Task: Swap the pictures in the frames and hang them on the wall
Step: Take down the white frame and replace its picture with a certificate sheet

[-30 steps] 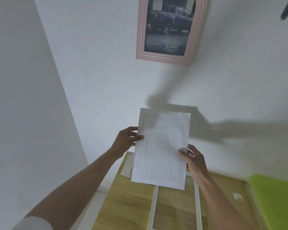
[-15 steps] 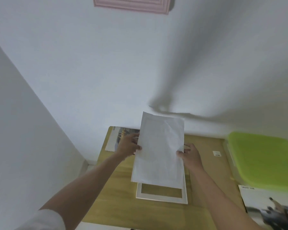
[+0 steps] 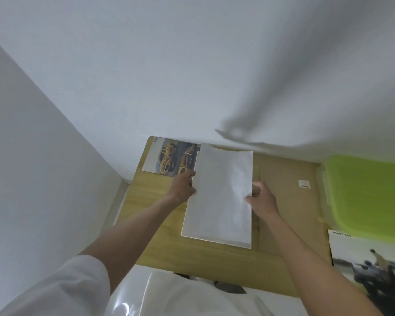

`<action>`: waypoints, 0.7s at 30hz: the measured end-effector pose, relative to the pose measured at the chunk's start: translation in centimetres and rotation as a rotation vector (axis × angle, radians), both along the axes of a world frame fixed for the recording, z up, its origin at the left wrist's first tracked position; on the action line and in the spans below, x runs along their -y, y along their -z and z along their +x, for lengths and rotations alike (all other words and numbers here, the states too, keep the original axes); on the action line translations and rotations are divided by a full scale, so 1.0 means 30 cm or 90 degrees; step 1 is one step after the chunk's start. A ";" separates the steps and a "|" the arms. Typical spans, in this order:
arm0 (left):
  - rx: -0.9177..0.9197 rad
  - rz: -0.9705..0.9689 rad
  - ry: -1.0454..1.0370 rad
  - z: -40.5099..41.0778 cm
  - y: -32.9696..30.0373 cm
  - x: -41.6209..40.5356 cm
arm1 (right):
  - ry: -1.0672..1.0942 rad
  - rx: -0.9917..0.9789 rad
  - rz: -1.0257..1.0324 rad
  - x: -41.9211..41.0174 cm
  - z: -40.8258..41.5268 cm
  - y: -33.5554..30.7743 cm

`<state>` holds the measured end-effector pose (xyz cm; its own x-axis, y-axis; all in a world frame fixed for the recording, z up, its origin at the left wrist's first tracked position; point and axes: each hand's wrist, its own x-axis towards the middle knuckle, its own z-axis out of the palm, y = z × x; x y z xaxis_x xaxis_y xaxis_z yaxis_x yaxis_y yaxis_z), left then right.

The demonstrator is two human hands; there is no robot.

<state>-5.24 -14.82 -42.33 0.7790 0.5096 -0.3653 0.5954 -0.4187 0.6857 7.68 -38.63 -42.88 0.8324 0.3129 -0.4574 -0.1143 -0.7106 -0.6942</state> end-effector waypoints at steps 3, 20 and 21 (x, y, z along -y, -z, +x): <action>-0.061 0.003 0.005 -0.021 0.018 0.014 | -0.033 -0.024 -0.047 0.023 -0.003 0.029; -0.157 0.130 0.112 -0.047 0.065 0.061 | -0.213 0.043 -0.180 0.033 -0.011 0.068; -0.161 0.133 0.119 -0.047 0.071 0.062 | -0.212 0.042 -0.177 0.033 -0.009 0.072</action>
<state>-6.67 -16.68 -44.45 0.7640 0.4515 -0.4610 0.6353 -0.6510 0.4153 7.41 -39.64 -45.03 0.7369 0.4420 -0.5114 0.1911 -0.8619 -0.4696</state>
